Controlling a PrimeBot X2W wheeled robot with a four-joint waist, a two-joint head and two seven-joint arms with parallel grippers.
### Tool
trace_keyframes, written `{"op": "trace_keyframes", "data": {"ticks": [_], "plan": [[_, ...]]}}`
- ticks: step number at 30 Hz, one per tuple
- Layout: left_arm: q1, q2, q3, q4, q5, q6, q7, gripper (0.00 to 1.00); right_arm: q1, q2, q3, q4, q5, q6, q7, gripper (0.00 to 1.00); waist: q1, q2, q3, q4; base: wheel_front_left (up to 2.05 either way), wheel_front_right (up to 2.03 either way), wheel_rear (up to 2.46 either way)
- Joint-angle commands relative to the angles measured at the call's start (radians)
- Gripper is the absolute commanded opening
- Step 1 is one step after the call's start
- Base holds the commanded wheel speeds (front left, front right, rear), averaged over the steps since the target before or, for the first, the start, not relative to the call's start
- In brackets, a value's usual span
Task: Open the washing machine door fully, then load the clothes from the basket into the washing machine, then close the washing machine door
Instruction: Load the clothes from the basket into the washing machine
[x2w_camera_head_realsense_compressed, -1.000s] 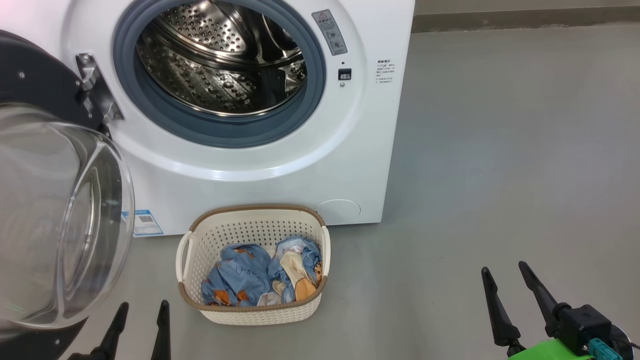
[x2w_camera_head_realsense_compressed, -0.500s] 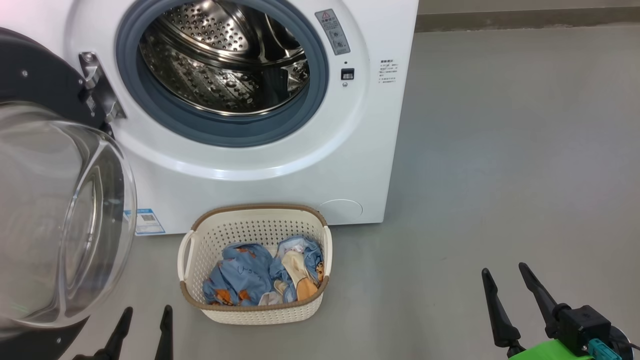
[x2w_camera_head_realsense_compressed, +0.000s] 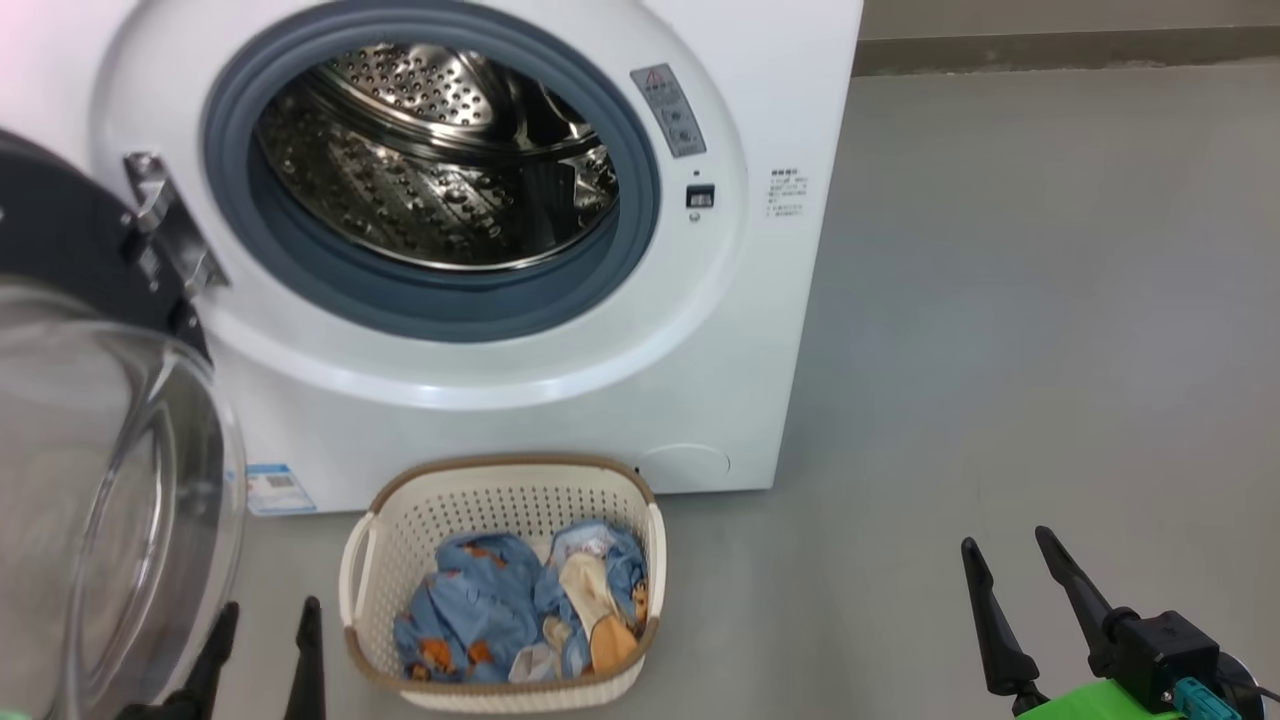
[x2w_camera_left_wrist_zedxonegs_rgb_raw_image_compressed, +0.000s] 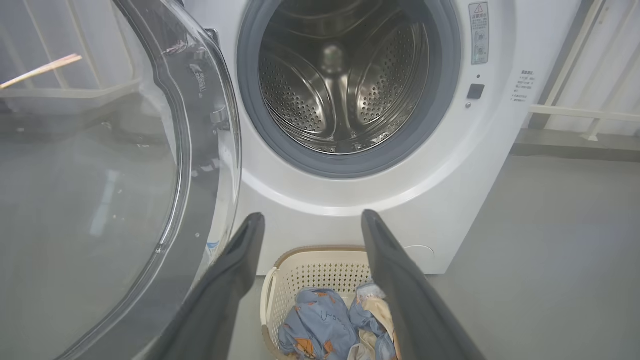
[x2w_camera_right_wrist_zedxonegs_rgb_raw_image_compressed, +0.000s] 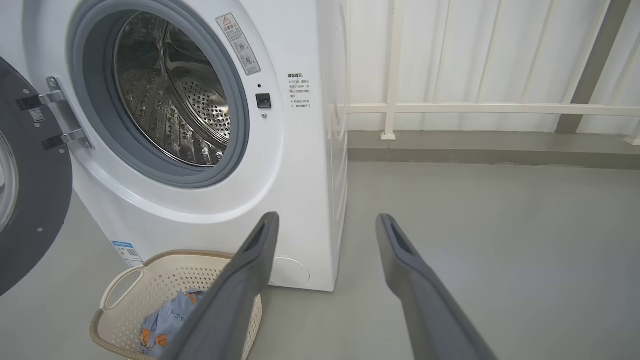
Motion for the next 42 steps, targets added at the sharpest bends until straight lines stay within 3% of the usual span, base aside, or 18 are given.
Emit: {"op": "trace_keyframes", "data": {"ticks": [1, 11, 42], "plan": [[-0.05, 0.008, 0.041, -0.036, 0.013, -0.001, -0.006, 1.0, -0.014, -0.005, 0.026, -0.022, -0.002, 0.006, -0.007, 1.0, 0.0, 0.0, 0.004, 0.0, 1.71, -1.71, 0.0], [-0.049, -0.007, 0.048, -0.039, 0.028, -0.002, -0.006, 1.0, -0.027, -0.004, 0.023, -0.019, -0.003, 0.006, -0.007, 1.0, 0.0, 0.0, 0.025, -0.002, 0.95, -0.95, 0.0], [-0.034, -0.012, 0.018, -0.032, 0.04, -0.002, -0.006, 1.0, -0.015, -0.003, 0.019, -0.002, -0.004, 0.006, -0.007, 1.0, 0.0, 0.0, 0.039, -0.009, 0.01, -0.01, 0.0]]}}
